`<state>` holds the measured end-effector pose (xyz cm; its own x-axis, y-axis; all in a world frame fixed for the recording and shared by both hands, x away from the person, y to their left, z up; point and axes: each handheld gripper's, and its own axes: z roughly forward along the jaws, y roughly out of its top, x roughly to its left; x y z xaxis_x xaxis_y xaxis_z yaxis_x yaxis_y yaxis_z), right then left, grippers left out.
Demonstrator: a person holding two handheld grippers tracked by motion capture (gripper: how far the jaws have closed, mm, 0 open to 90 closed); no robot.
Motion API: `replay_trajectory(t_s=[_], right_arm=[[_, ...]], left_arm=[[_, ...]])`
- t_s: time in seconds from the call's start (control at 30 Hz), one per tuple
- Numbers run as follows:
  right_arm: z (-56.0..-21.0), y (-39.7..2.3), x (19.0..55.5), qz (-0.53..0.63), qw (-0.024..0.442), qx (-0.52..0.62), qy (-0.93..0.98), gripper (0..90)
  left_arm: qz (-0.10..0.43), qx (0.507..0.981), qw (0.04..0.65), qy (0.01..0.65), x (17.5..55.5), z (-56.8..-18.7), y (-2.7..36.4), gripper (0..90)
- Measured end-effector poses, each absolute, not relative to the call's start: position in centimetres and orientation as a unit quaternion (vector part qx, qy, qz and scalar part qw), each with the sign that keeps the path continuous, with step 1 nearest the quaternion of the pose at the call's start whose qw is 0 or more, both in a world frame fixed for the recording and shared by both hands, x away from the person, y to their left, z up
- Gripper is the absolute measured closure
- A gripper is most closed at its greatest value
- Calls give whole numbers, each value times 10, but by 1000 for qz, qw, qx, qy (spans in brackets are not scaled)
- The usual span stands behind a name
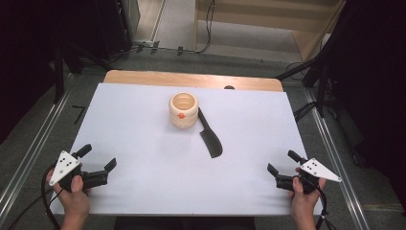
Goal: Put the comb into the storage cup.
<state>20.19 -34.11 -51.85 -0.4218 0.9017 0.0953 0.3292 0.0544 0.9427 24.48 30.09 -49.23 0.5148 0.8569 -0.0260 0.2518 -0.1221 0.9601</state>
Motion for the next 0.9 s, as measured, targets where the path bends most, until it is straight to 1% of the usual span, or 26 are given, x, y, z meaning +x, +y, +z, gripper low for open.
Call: replay_trajectory(t_s=[0.07, 0.1, 0.17, 0.23, 0.3, 0.33, 0.37, 0.43, 0.5, 0.53, 0.7, 0.77, 0.9], right_arm=[[-516, -343, 201, 516, 278, 465, 663, 12], [-514, -343, 201, 521, 278, 465, 659, 43], [-513, -343, 201, 524, 275, 466, 657, 50], [-503, -337, 203, 520, 276, 456, 668, 149], [-495, -331, 206, 517, 280, 455, 669, 178], [-489, -327, 209, 515, 281, 450, 673, 219], [-484, -323, 211, 512, 283, 451, 674, 287], [-474, -316, 214, 512, 285, 440, 681, 464], [-467, -311, 219, 515, 280, 427, 689, 580], [-463, -308, 222, 514, 278, 421, 694, 651], [-447, -294, 239, 517, 256, 389, 718, 845], [-443, -289, 244, 515, 244, 378, 730, 879], [-435, -278, 257, 511, 226, 355, 749, 880]], left_arm=[[287, 692, 528, 401, 245, -492, 301, 0], [287, 691, 528, 401, 244, -492, 301, 0], [287, 691, 528, 401, 244, -492, 301, 0], [287, 691, 528, 403, 243, -492, 301, 0], [287, 690, 529, 403, 243, -492, 302, 0], [287, 689, 529, 403, 243, -492, 302, 0], [286, 689, 530, 404, 243, -492, 302, 0], [286, 689, 529, 405, 243, -492, 302, 0], [285, 688, 530, 404, 243, -492, 302, 0], [285, 688, 531, 404, 243, -492, 302, 0], [284, 689, 531, 403, 243, -492, 302, 0], [284, 689, 531, 404, 244, -492, 302, 0], [284, 689, 531, 403, 244, -492, 302, 0]])
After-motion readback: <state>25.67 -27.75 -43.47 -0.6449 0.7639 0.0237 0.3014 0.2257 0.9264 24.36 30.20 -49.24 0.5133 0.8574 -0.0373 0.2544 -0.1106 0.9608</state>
